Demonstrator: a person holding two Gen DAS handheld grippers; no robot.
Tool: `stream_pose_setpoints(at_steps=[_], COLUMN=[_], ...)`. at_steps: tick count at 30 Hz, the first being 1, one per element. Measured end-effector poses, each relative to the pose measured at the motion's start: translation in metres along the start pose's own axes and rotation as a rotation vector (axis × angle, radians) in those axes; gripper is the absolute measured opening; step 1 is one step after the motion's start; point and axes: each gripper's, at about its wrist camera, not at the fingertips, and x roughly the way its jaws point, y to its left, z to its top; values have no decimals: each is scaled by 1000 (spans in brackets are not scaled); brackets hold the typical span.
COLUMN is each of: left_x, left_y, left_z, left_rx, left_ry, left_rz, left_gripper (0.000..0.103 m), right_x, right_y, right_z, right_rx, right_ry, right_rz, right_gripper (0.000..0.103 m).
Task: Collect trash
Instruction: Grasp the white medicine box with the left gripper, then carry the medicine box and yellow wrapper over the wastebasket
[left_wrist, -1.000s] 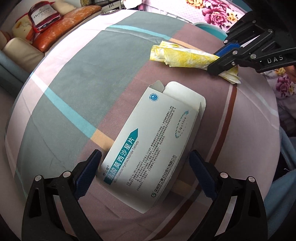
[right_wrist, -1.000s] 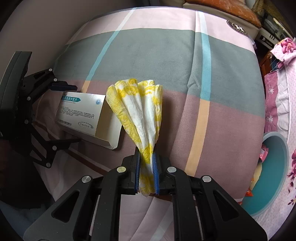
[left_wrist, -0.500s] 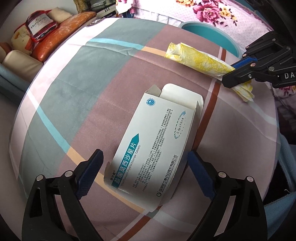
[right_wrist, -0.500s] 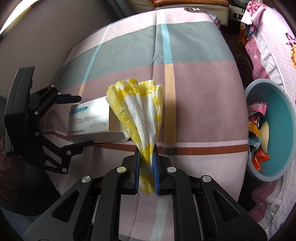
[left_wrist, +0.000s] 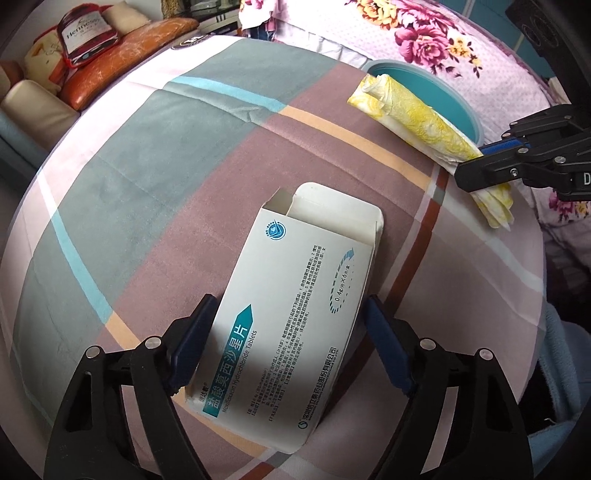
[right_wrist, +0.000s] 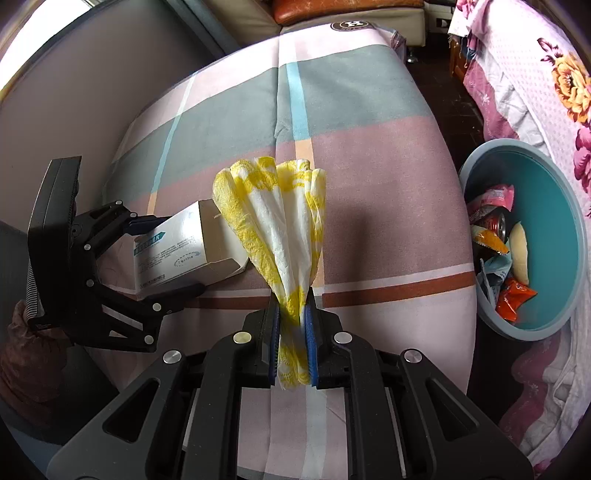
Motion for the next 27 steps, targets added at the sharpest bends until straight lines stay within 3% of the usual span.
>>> stream_pose_setpoints(at_steps=[5,9,18,27], left_x=[-17,-32,-36,-32], left_y=[-17,-20,-31,-60], left_z=[11,21,38,68], left_rx=[8,-40,-138,-123], left_ry=[-53,-94,-116,-116], left_rz=[175,214,185,172], left_gripper=[67,66,65,64], right_x=[-6,-10,-29,-52], right_y=[0,-2,-23,-71], right_z=[5,6,8,3], right_rx=[16,26,59,147], right_ry=[-34,-63,-148,-223], right_rz=[7,17,30,39], right_gripper=[12,12,12,12])
